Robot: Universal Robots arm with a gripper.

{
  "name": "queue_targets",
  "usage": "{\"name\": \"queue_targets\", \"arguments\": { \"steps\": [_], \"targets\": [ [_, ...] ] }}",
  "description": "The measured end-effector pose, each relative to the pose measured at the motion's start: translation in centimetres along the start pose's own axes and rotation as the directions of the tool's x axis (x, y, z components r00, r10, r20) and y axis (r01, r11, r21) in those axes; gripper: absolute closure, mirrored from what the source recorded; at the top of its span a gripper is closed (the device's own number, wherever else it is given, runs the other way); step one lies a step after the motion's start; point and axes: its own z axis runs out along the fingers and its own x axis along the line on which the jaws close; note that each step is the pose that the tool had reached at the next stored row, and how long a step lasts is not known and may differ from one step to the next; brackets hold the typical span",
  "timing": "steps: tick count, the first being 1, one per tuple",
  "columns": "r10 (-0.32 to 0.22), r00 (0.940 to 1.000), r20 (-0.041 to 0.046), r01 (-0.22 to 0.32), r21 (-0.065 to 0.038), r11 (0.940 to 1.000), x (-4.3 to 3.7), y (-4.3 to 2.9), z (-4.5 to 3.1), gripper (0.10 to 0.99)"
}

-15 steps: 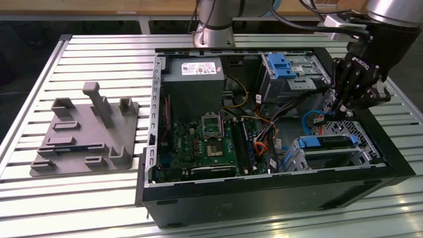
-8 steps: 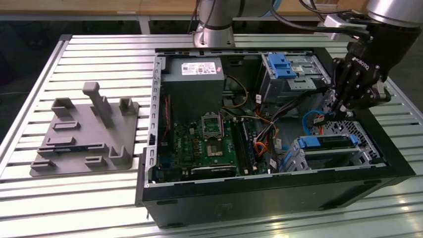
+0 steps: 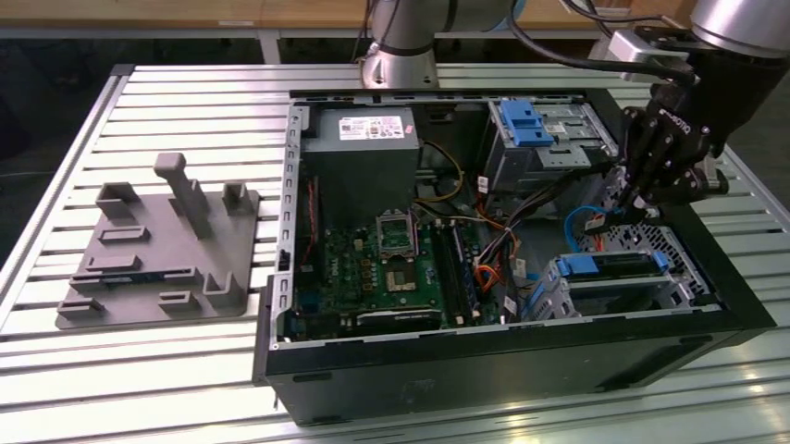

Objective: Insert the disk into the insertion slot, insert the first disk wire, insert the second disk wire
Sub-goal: 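Insert the first disk wire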

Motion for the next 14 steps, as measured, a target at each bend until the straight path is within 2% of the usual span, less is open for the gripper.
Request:
{"name": "queue_targets", "arguments": {
  "steps": [8,14],
  "targets": [
    [-0.004,0.9996,0.0291,0.004,-0.001,1.0000,0.64,-0.05,0.02,0.925],
    [-0.004,0.9993,0.0385,0.004,-0.001,1.0000,1.38,-0.09,-0.06,0.925]
  ]
}}
